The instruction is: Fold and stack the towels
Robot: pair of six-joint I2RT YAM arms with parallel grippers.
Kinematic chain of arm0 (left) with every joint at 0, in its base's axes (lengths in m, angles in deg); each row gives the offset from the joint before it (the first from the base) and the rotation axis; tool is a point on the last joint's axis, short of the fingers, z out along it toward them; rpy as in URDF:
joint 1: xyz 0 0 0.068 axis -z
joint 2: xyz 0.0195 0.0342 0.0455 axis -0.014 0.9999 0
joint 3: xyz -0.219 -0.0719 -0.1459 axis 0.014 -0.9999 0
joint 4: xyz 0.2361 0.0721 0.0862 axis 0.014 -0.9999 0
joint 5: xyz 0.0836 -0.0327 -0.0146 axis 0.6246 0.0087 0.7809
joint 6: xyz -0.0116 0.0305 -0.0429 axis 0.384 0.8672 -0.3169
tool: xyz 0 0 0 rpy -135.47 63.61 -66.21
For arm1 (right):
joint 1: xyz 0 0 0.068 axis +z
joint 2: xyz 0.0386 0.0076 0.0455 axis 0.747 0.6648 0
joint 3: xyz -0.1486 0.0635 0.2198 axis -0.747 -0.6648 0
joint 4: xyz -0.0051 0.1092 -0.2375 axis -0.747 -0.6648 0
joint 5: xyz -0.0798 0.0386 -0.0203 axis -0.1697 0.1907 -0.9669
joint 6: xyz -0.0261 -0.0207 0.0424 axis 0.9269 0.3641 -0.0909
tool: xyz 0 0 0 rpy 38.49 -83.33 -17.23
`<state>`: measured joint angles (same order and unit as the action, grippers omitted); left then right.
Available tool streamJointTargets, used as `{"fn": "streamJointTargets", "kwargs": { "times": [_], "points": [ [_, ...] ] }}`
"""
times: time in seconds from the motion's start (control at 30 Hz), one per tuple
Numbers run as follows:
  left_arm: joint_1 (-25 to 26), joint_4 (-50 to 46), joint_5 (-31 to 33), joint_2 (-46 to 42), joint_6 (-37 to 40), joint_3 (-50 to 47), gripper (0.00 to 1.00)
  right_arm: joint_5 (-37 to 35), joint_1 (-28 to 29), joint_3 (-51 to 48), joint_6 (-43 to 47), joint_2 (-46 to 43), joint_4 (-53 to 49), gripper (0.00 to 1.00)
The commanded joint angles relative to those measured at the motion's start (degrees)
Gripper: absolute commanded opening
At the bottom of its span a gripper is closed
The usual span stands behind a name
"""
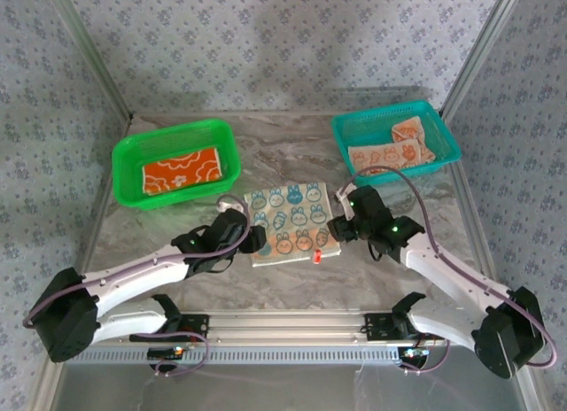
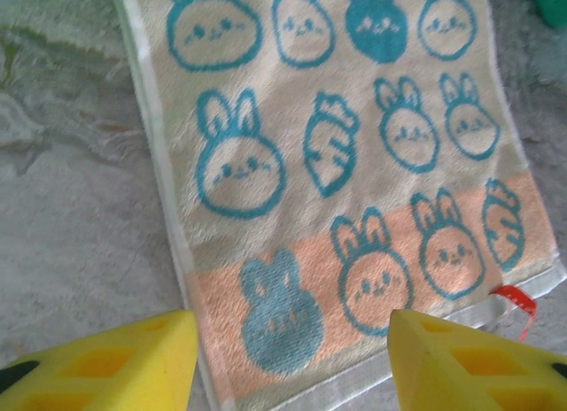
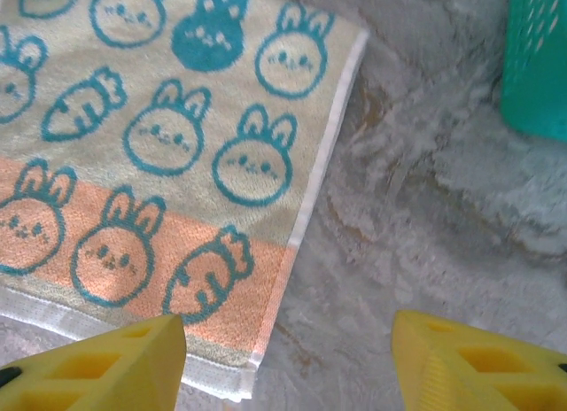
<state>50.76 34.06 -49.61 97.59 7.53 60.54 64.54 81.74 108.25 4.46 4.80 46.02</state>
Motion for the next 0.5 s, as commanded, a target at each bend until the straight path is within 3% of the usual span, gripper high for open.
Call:
{"fn": "streamJointTargets", "kwargs": {
  "times": [0.0, 0.23, 0.27, 0.33, 0.47],
  "points": [
    [0.24, -6.23, 0.66, 1.09, -4.03, 3.37, 0.56, 5.22, -1.06, 2.68, -7.9, 2.44, -3.15, 0.64],
    [-0.07, -8.68, 2.22, 5.59, -6.85, 6.25, 0.45, 7.16, -1.49, 1.74, -10.84, 7.62, 1.63, 0.56],
    [-0.05, -8.61, 2.24, 6.47, -6.56, 7.13, 0.38, 7.45, -1.35, 1.77, -11.04, 8.5, 2.36, 0.52],
    [-0.11, -8.14, 2.45, 8.83, -6.09, 9.16, 0.22, 8.17, -0.94, 2.35, -11.53, 11.21, 3.89, 0.36],
    [-0.37, -6.29, 2.59, 14.95, -5.64, 12.52, 0.11, 6.87, 0.96, 4.28, -12.43, 17.63, 6.28, 0.14]
  ]
}}
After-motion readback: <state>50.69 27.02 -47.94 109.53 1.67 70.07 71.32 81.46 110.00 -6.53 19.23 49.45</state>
